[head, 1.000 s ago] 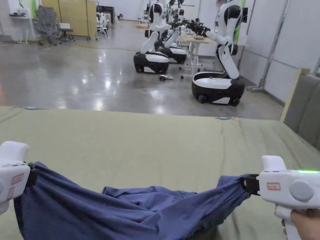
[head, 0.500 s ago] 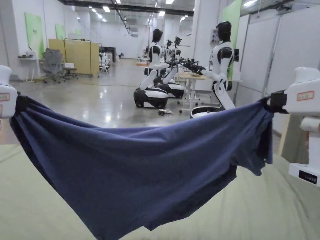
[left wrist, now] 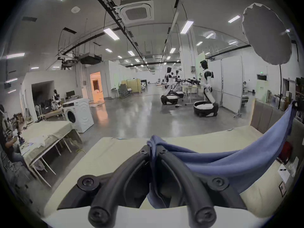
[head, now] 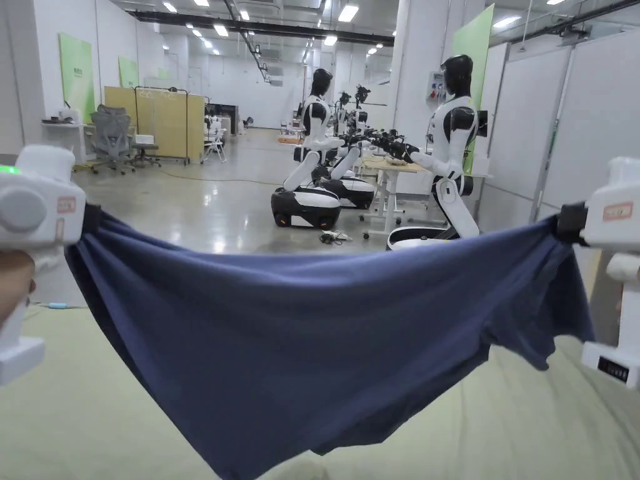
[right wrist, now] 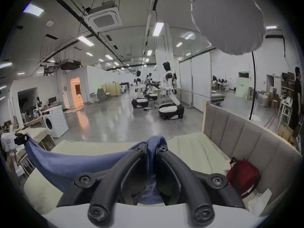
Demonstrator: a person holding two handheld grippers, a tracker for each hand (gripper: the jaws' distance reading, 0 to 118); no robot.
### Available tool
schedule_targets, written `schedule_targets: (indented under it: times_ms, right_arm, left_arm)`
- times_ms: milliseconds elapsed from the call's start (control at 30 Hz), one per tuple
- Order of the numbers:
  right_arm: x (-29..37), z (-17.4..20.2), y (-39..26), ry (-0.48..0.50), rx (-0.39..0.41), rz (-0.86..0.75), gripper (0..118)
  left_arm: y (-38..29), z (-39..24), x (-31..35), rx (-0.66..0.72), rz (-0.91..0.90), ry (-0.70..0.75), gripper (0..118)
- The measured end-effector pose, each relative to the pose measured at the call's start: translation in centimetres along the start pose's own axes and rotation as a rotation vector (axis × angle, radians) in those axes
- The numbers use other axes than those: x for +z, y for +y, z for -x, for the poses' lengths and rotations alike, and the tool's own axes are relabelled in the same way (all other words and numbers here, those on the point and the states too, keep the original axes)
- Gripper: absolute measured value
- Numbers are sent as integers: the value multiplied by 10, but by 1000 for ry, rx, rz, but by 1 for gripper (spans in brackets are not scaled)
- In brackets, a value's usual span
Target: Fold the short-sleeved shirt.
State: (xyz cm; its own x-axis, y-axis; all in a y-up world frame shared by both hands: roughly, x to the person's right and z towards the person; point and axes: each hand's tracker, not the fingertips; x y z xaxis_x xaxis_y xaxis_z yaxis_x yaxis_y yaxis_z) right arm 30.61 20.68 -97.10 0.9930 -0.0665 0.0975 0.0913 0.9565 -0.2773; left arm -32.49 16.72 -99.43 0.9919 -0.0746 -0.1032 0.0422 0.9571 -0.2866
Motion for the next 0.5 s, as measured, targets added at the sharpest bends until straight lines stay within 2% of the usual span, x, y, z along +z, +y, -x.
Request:
schedule_targets:
  times_ms: [233,367,500]
  right_arm:
    - [-17,-19,-54,9,-21,62,14]
    - [9,-29,-72,11,-40,92,14]
    - [53,-42,-105,14,-17,118,14]
  left_arm:
    - [-55,-9,-10,23,71,-36,2]
    - [-72,-4,17,46,99,-76,2]
    - [-103,1,65,39,142,-107,2]
